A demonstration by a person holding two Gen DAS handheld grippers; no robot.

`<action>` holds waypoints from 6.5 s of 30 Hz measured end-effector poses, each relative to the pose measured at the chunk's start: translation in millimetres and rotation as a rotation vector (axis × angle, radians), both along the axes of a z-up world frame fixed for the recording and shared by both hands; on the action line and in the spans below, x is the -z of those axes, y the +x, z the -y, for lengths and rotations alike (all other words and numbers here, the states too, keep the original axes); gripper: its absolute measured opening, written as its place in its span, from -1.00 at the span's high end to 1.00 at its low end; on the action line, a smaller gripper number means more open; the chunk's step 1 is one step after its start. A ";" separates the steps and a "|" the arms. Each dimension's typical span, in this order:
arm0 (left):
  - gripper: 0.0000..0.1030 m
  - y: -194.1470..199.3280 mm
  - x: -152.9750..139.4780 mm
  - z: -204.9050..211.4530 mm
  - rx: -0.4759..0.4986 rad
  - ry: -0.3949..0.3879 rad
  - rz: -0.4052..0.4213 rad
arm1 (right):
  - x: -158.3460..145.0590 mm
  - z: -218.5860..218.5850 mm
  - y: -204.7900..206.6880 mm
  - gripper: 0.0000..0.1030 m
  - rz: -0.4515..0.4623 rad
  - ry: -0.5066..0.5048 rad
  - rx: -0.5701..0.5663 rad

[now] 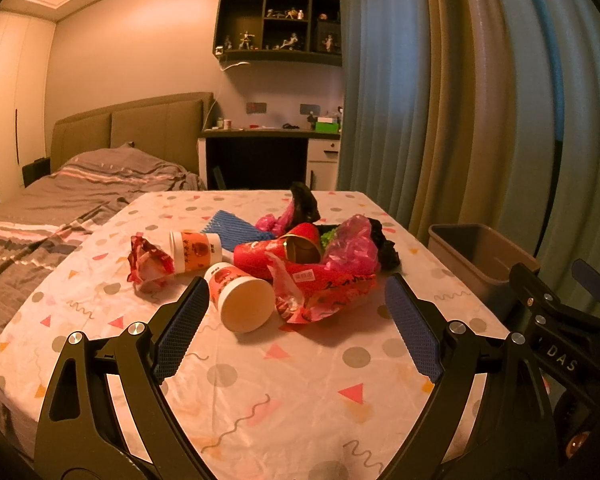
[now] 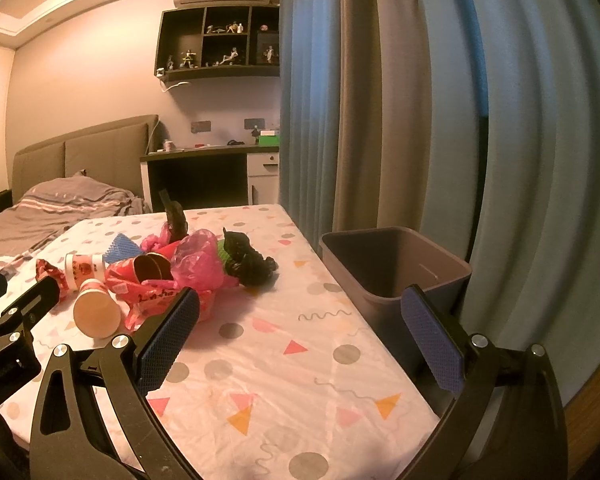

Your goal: Collect trash

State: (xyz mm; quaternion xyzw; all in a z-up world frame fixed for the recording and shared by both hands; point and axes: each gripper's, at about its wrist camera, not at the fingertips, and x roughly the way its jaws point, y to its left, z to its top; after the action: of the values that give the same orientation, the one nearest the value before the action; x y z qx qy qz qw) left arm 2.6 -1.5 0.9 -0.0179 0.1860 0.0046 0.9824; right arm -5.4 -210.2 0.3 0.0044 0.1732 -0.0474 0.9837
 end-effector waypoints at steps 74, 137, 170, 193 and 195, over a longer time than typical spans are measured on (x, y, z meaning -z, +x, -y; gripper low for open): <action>-0.71 15.8 15.7 19.0 0.047 -0.054 -0.032 | 13.5 13.8 26.0 -0.89 -0.023 0.019 0.010; 0.92 47.5 0.0 -69.8 -0.004 -0.226 0.024 | 50.4 -51.9 137.0 -0.33 -0.189 0.079 -0.298; 0.91 58.7 3.0 -60.3 -0.010 -0.185 0.016 | 27.8 -35.7 113.1 0.88 -0.125 0.071 -0.399; 0.92 111.6 -17.8 69.9 0.298 -0.149 0.035 | 2.8 87.1 86.3 0.88 0.018 0.091 -0.142; 0.92 120.5 -18.5 83.9 0.325 -0.156 0.035 | 1.8 97.0 88.3 0.88 0.027 0.084 -0.115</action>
State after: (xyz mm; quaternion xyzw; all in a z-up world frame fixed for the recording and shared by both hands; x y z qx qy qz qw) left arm 123.0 -85.3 19.4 -0.0640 0.1691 -0.1688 0.9689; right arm 82.9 -307.2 -1.5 0.0365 0.1619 0.0167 0.9860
